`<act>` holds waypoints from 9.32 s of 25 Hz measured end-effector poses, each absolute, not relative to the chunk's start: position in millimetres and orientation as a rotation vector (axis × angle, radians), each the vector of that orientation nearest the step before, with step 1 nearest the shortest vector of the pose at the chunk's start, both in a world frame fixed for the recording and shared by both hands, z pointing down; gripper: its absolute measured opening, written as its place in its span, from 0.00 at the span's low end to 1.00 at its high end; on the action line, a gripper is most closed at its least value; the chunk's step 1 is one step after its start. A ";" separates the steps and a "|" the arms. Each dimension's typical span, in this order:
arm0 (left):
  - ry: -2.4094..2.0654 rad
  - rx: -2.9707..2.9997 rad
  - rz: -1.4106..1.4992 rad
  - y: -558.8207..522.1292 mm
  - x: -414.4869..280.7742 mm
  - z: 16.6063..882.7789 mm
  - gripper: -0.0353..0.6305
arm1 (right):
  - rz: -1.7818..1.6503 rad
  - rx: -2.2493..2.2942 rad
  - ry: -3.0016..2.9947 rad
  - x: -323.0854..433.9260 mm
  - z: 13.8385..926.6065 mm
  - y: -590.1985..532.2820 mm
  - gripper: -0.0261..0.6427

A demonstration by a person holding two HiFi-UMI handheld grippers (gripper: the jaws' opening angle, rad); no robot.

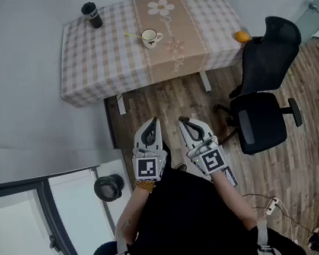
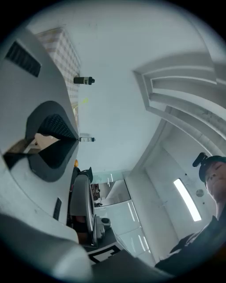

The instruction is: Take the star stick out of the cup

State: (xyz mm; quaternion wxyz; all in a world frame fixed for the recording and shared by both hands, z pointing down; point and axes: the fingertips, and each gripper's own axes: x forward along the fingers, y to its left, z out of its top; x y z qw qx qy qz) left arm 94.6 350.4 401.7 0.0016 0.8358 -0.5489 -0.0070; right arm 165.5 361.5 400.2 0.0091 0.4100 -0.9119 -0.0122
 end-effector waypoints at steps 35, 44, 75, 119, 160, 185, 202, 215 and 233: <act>-1.685 2.637 0.099 111.2 7.5 405.3 0.04 | -0.125 1.355 -2.679 124.6 415.4 87.4 0.04; -1.642 2.637 0.027 54.1 -25.9 419.4 0.04 | -0.316 1.240 -2.508 92.2 431.9 40.5 0.07; -1.671 2.521 0.087 -27.4 -75.1 465.9 0.04 | -0.454 0.928 -2.353 32.7 501.1 -69.4 0.16; -1.683 2.460 0.144 -31.2 -87.5 492.8 0.04 | -0.424 0.818 -2.347 18.4 518.7 -86.3 0.22; -1.692 2.457 0.175 -28.9 -89.4 497.3 0.04 | -0.455 0.841 -2.306 19.2 522.6 -89.5 0.07; -1.681 2.464 0.185 -29.6 -84.2 500.4 0.04 | -0.327 0.947 -2.351 40.5 516.5 -100.5 0.06; -1.661 2.459 0.194 -30.7 -82.8 504.1 0.04 | 0.001 1.143 -2.416 66.9 514.5 -121.1 0.06; -1.673 2.460 0.190 -31.1 -81.6 501.7 0.04 | 0.135 1.208 -2.405 79.1 525.0 -127.7 0.06; -1.671 2.477 0.209 -32.7 -76.5 498.3 0.04 | 0.330 1.216 -2.450 87.9 532.1 -123.7 0.06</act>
